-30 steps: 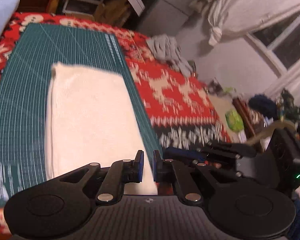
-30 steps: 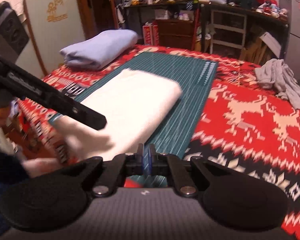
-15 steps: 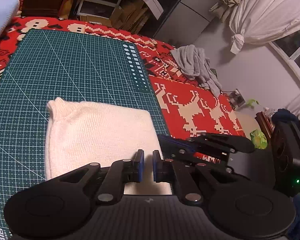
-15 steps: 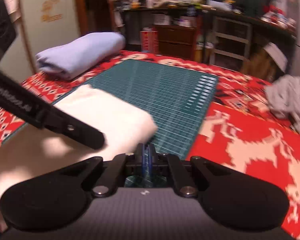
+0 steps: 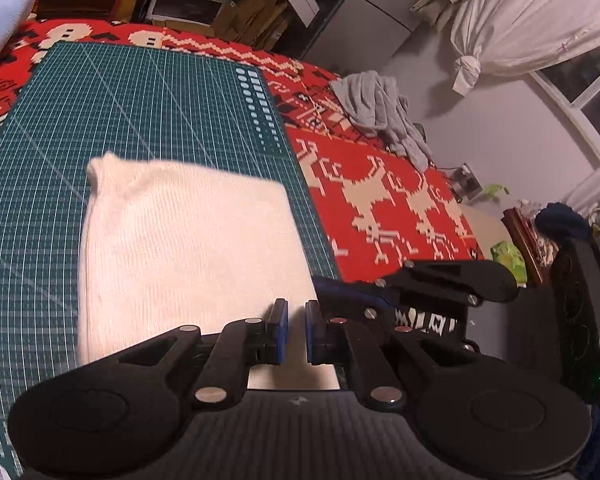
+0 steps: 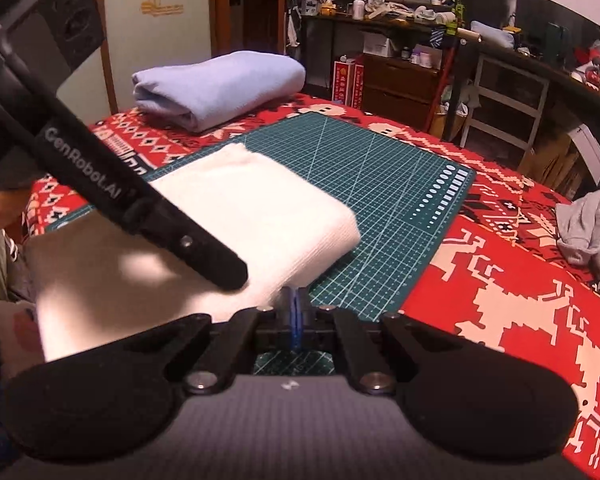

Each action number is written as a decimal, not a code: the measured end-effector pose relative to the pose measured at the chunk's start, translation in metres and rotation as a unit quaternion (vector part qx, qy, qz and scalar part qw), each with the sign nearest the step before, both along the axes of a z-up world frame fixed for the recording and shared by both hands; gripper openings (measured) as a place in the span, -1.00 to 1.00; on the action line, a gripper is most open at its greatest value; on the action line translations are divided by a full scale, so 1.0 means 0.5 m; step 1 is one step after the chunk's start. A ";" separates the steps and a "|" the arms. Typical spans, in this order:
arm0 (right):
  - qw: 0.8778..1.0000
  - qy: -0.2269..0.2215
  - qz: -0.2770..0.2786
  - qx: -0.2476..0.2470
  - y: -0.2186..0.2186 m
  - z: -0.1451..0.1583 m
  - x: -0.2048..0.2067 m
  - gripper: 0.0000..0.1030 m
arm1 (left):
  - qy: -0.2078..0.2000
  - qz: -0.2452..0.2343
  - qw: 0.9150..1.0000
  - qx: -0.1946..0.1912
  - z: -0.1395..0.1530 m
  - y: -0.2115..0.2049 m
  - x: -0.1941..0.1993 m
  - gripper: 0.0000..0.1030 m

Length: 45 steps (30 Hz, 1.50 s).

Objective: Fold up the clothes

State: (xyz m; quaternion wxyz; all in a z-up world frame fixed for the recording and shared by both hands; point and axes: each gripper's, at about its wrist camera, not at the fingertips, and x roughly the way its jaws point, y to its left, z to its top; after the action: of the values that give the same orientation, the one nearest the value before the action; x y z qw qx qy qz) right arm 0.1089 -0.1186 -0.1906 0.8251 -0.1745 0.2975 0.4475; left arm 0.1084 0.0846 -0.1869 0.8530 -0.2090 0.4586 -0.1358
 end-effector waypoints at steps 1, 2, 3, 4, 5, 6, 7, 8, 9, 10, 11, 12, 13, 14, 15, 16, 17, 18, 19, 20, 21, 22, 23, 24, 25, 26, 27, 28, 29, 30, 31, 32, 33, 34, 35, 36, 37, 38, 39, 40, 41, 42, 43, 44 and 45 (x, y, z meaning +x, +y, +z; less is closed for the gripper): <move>1.000 0.002 0.007 -0.003 -0.001 0.001 -0.005 -0.95 | 0.001 -0.001 1.000 0.001 0.000 -0.002 -0.007 -0.86; 1.000 0.003 0.014 -0.005 -0.003 0.002 -0.013 -0.95 | 0.001 -0.002 1.000 0.003 0.000 -0.005 -0.014 -0.86; 1.000 0.007 0.021 -0.006 -0.006 0.004 -0.023 -0.95 | 0.002 -0.004 1.000 0.006 0.001 -0.008 -0.021 -0.86; 1.000 0.012 0.028 -0.007 -0.009 0.006 -0.030 -0.95 | 0.001 -0.005 1.000 0.008 0.001 -0.010 -0.029 -0.85; 0.999 0.014 0.033 -0.008 -0.011 0.005 -0.036 -0.95 | 0.000 -0.006 1.000 0.009 0.000 -0.012 -0.038 -0.85; 0.999 0.014 0.033 -0.010 -0.011 0.005 -0.040 -0.95 | -0.001 -0.007 1.000 0.008 0.000 -0.013 -0.044 -0.85; 0.999 0.013 0.028 -0.012 -0.009 0.003 -0.042 -0.95 | -0.001 -0.007 1.000 0.008 -0.001 -0.014 -0.049 -0.85; 1.000 0.011 0.023 -0.014 -0.008 0.002 -0.043 -0.94 | 0.000 -0.007 1.000 0.007 -0.001 -0.013 -0.053 -0.85; 1.000 0.011 0.017 -0.015 -0.006 0.001 -0.045 -0.94 | 0.001 -0.006 1.000 0.007 0.000 -0.013 -0.057 -0.85; 1.000 0.012 0.013 -0.015 -0.005 0.001 -0.050 -0.94 | 0.001 -0.007 1.000 0.007 0.001 -0.013 -0.060 -0.85; 1.000 0.013 0.011 -0.016 -0.004 0.001 -0.058 -0.95 | 0.000 -0.008 1.000 0.009 0.001 -0.013 -0.062 -0.85; 1.000 0.013 0.012 -0.017 -0.005 0.001 -0.068 -0.95 | 0.000 -0.009 1.000 0.009 0.002 -0.013 -0.064 -0.85; 1.000 0.014 0.019 -0.018 -0.006 0.002 -0.080 -0.95 | 0.000 -0.009 1.000 0.009 0.002 -0.013 -0.066 -0.85; 0.999 0.015 0.027 -0.020 -0.007 0.003 -0.090 -0.95 | 0.000 -0.010 1.000 0.009 0.002 -0.013 -0.068 -0.85; 0.999 0.017 0.036 -0.022 -0.008 0.004 -0.102 -0.95 | -0.001 -0.011 1.000 0.010 0.002 -0.015 -0.069 -0.85; 0.999 0.017 0.044 -0.026 -0.009 0.004 -0.113 -0.95 | -0.002 -0.012 1.000 0.012 0.003 -0.017 -0.070 -0.85; 0.998 0.016 0.047 -0.028 -0.009 0.004 -0.120 -0.95 | -0.003 -0.013 1.000 0.013 0.003 -0.019 -0.073 -0.85; 0.998 0.015 0.047 -0.028 -0.008 0.005 -0.125 -0.94 | -0.003 -0.014 1.000 0.013 0.004 -0.020 -0.076 -0.85; 0.999 0.013 0.042 -0.028 -0.008 0.005 -0.126 -0.94 | -0.003 -0.015 1.000 0.013 0.004 -0.022 -0.080 -0.85; 0.999 0.010 0.030 -0.027 -0.007 0.005 -0.122 -0.93 | -0.002 -0.017 1.000 0.012 0.004 -0.023 -0.085 -0.85; 0.999 0.008 0.020 -0.025 -0.007 0.007 -0.119 -0.92 | -0.001 -0.020 1.000 0.011 0.005 -0.024 -0.090 -0.85; 1.000 0.010 0.014 -0.022 -0.008 0.009 -0.117 -0.92 | 0.001 -0.022 1.000 0.011 0.004 -0.024 -0.096 -0.85; 1.000 0.015 0.015 -0.020 -0.007 0.011 -0.118 -0.92 | 0.005 -0.027 1.000 0.010 0.003 -0.025 -0.104 -0.85; 0.999 0.019 0.022 -0.020 -0.007 0.014 -0.125 -0.92 | 0.008 -0.032 0.999 0.009 0.002 -0.026 -0.111 -0.85; 0.999 0.024 0.033 -0.023 -0.007 0.015 -0.136 -0.92 | 0.012 -0.035 0.999 0.009 0.001 -0.027 -0.120 -0.85; 0.998 0.028 0.046 -0.026 -0.007 0.016 -0.152 -0.92 | 0.014 -0.039 0.999 0.010 -0.001 -0.027 -0.129 -0.85; 0.997 0.032 0.060 -0.031 -0.006 0.016 -0.168 -0.94 | 0.013 -0.043 0.999 0.011 -0.001 -0.028 -0.138 -0.83; 0.996 0.037 0.076 -0.036 -0.006 0.016 -0.184 -0.94 | 0.015 -0.045 0.999 0.009 -0.001 -0.027 -0.145 -0.83; 0.994 0.044 0.091 -0.039 -0.006 0.014 -0.198 -0.94 | 0.017 -0.046 0.999 0.005 -0.001 -0.025 -0.151 -0.83; 0.993 0.046 0.099 -0.041 -0.006 0.013 -0.208 -0.94 | 0.021 -0.047 0.999 -0.001 -0.001 -0.023 -0.155 -0.83; 0.993 0.043 0.098 -0.043 -0.006 0.013 -0.215 -0.94 | 0.024 -0.048 0.999 -0.006 -0.001 -0.021 -0.160 -0.83; 0.994 0.040 0.096 -0.045 -0.007 0.013 -0.222 -0.93 | 0.026 -0.047 0.998 -0.009 -0.001 -0.020 -0.164 -0.83; 0.994 0.038 0.090 -0.043 -0.008 0.014 -0.224 -0.93 | 0.027 -0.047 0.998 -0.011 0.000 -0.019 -0.168 -0.83; 0.996 0.038 0.075 -0.038 -0.010 0.014 -0.220 -0.93 | 0.027 -0.047 0.998 -0.012 0.001 -0.018 -0.172 -0.83; 0.997 0.034 0.056 -0.037 -0.010 0.013 -0.215 -0.91 | 0.028 -0.047 0.998 -0.013 0.002 -0.018 -0.176 -0.83; 0.998 0.032 0.041 -0.037 -0.009 0.012 -0.211 -0.84 | 0.028 -0.047 0.998 -0.014 0.002 -0.017 -0.177 -0.83; 0.998 0.034 0.038 -0.039 -0.007 0.009 -0.211 -0.84 | 0.029 -0.047 0.998 -0.016 0.002 -0.016 -0.178 -0.83; 0.997 0.040 0.045 -0.040 -0.005 0.008 -0.216 -0.84 | 0.030 -0.047 0.998 -0.017 0.001 -0.015 -0.179 -0.83; 0.996 0.046 0.058 -0.041 -0.003 0.007 -0.225 -0.89 | 0.030 -0.046 0.998 -0.019 0.001 -0.014 -0.180 -0.83; 0.995 0.048 0.073 -0.046 -0.001 0.007 -0.237 -0.93 | 0.031 -0.046 0.998 -0.020 0.001 -0.014 -0.181 -0.83; 0.994 0.050 0.086 -0.053 -0.001 0.006 -0.248 -0.93 | 0.032 -0.046 0.998 -0.021 0.001 -0.013 -0.182 -0.83; 0.992 0.056 0.097 -0.056 -0.002 0.006 -0.257 -0.93 | 0.033 -0.045 0.998 -0.023 0.001 -0.012 -0.183 -0.83; 0.991 0.065 0.104 -0.055 -0.005 0.006 -0.265 -0.92 | 0.033 -0.045 0.998 -0.024 0.001 -0.011 -0.184 -0.83; 0.990 0.068 0.107 -0.054 -0.007 0.007 -0.271 -0.92 | 0.033 -0.045 0.998 -0.025 0.001 -0.011 -0.185 -0.83; 0.992 0.065 0.099 -0.052 -0.010 0.009 -0.275 -0.92 | 0.032 -0.045 0.998 -0.026 0.002 -0.011 -0.185 -0.83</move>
State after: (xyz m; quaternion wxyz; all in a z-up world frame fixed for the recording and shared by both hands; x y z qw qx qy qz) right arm -0.0288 -0.1238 -0.1861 0.7459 -0.2162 0.3543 0.5209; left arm 0.0159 0.0790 -0.1860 0.8250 -0.2141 0.4914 -0.1793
